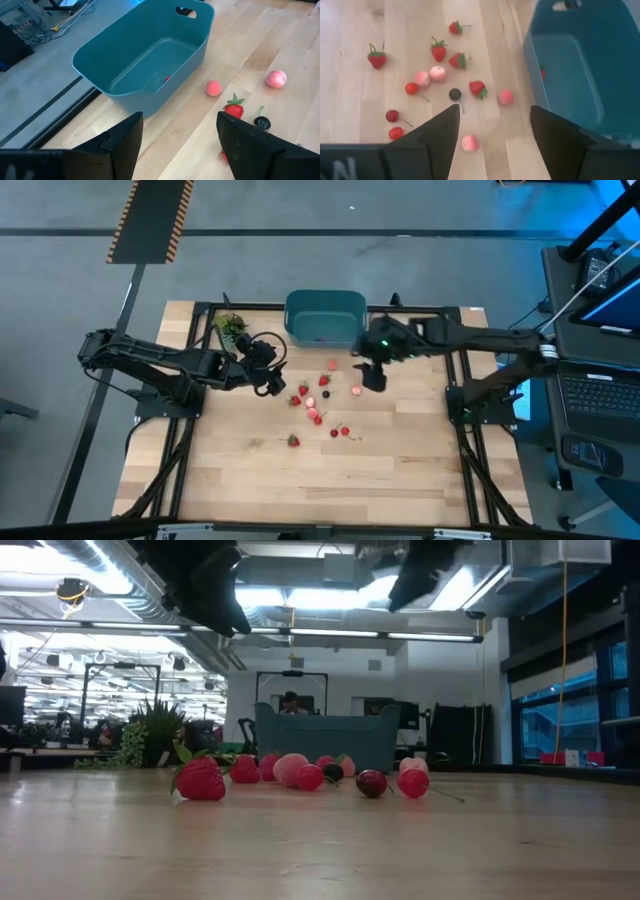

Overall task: Pick and placing Produce into tupperware
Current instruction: Put the peach into the blue bin

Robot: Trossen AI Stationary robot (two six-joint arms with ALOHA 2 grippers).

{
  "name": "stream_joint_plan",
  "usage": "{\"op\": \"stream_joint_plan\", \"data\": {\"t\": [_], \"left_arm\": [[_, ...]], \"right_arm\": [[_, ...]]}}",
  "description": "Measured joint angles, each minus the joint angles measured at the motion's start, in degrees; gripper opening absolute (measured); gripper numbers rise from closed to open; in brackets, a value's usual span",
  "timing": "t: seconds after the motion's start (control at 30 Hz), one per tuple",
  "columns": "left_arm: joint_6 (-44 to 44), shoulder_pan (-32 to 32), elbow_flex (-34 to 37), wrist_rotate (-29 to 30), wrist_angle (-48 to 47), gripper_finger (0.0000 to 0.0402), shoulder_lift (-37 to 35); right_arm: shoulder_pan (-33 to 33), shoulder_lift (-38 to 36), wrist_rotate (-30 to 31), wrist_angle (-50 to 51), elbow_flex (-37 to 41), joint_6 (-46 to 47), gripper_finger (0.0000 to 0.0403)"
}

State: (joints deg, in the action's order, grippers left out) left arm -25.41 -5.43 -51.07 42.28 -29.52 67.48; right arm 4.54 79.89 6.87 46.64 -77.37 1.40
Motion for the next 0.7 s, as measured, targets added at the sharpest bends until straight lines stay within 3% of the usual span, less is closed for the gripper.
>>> {"op": "stream_joint_plan", "data": {"t": [0.37,0.7], "left_arm": [[0.02,0.0,0.0,0.02,-0.02,0.0245,0.0],[0.02,0.0,0.0,0.02,-0.02,0.0245,0.0]], "right_arm": [[-5.02,-17.58,0.34,-25.2,27.11,7.33,0.0244],[-7.37,-20.33,0.14,-48.08,45.34,8.63,0.0244]]}}
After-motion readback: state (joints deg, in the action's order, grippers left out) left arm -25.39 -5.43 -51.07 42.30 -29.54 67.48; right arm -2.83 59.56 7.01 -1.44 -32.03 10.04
